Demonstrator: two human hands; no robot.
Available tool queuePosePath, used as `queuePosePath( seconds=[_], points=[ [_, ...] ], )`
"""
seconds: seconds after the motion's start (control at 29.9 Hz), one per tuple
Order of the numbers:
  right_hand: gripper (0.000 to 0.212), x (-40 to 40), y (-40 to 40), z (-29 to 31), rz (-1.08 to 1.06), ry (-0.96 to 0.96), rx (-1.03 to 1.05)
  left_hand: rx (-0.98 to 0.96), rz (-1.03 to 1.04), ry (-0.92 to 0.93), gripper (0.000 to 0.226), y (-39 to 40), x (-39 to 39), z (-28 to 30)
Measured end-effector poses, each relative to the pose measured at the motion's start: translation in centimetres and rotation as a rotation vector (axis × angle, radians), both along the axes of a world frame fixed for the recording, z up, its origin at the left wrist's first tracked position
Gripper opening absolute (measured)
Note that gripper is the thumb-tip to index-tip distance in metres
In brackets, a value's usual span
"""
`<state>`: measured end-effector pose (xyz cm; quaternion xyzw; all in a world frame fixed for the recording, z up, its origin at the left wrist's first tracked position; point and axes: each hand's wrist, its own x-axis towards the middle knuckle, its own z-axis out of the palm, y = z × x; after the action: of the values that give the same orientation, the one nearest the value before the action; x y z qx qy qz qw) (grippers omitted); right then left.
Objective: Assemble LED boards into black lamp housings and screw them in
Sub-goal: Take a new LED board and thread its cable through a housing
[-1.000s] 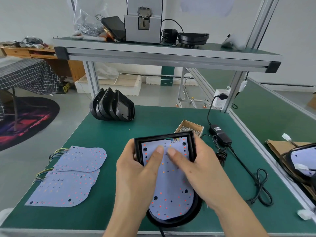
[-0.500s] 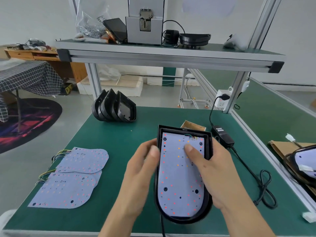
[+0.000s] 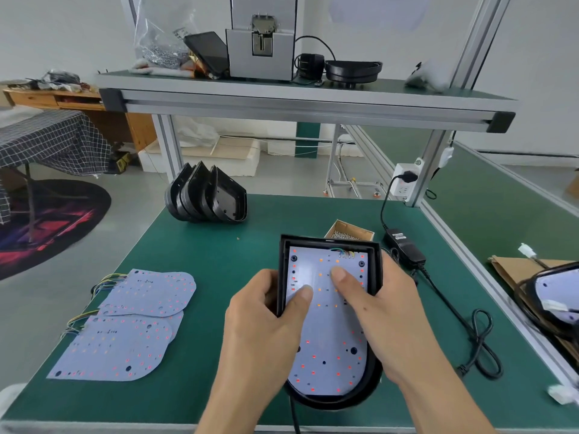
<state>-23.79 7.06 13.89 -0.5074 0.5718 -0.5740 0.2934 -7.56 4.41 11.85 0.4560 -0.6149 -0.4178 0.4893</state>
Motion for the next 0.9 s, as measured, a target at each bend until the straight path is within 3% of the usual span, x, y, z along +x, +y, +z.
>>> queuePosePath(
  seconds=[0.07,0.17,0.3,0.44,0.67,0.8,0.9],
  points=[
    [0.019,-0.2,0.1,0.0,0.014,-0.038,0.004,-0.012,-0.052,0.074,0.028,-0.1,0.3,0.0],
    [0.015,-0.3,0.5,0.4,0.081,-0.205,0.022,-0.007,-0.070,0.339,0.046,-1.2,1.0,-0.4],
    [0.016,0.1,1.0,0.6,0.132,-0.291,0.059,0.058,-0.285,0.248,0.021,-1.8,0.4,-0.6],
    [0.021,0.1,1.2,0.7,0.138,-0.307,0.087,0.094,-0.349,0.316,0.033,-1.2,-0.5,-0.3],
    [0.025,0.0,2.1,1.1,0.186,-0.367,0.145,-0.057,-0.290,0.367,0.050,-0.9,-0.7,-0.9],
    [0.025,0.1,2.5,1.5,0.186,-0.354,0.139,-0.101,-0.294,0.397,0.054,-1.2,-0.4,-1.3],
    [0.024,0.3,2.7,1.8,0.188,-0.369,0.132,-0.107,-0.302,0.401,0.045,-1.4,-0.4,-1.2]
  ],
)
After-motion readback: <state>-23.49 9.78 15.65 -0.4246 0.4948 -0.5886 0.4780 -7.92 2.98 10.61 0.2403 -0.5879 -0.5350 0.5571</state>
